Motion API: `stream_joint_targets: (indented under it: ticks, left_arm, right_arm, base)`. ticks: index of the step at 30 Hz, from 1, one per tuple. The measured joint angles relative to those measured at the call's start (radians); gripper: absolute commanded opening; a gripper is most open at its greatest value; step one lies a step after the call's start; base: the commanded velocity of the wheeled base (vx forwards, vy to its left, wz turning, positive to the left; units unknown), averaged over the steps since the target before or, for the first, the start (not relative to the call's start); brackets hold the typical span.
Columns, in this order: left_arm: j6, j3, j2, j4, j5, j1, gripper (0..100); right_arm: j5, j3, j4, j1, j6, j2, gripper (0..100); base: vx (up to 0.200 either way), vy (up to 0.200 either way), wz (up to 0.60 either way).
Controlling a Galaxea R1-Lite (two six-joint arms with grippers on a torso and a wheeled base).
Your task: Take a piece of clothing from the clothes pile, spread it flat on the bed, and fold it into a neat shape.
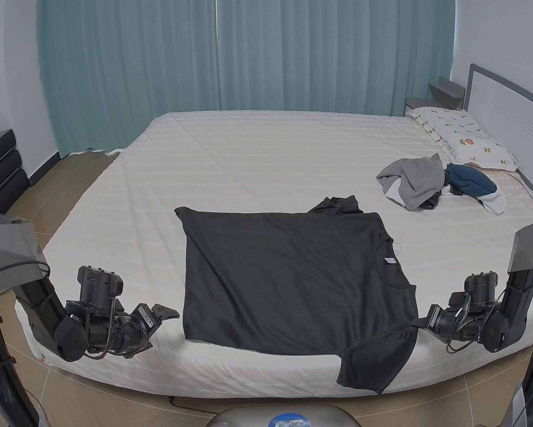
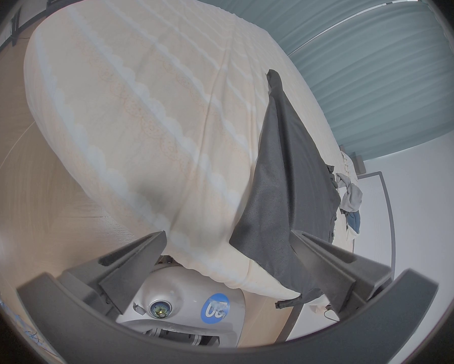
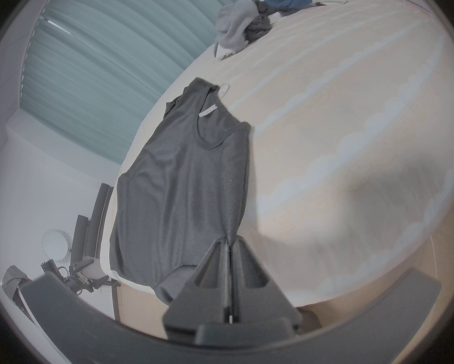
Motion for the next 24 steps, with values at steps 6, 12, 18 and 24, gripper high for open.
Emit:
stream_joint_targets:
  ticks: [6,12,18,24]
  left_arm:
    - [0.001,0.000,0.001,0.000,0.001,0.000,100]
    - [0.001,0.001,0.001,0.000,0.001,-0.003,100]
    - [0.001,0.002,0.003,0.000,0.001,-0.005,100]
    - [0.001,0.003,0.003,0.000,0.001,-0.005,100]
  right_arm:
    - [-0.001,0.009,0.005,-0.050,-0.031,-0.020,0]
    - [-0.003,0.012,0.006,-0.095,-0.063,-0.027,0]
    - [-0.003,0.012,0.008,-0.134,-0.106,-0.028,0]
    - [-0.005,-0.001,0.036,-0.183,-0.155,-0.026,0]
  base:
    - [0.000,0.000,0.00]
    - [0.000,0.000,0.00]
    - [0.000,0.000,0.00]
    - [0.000,0.000,0.00]
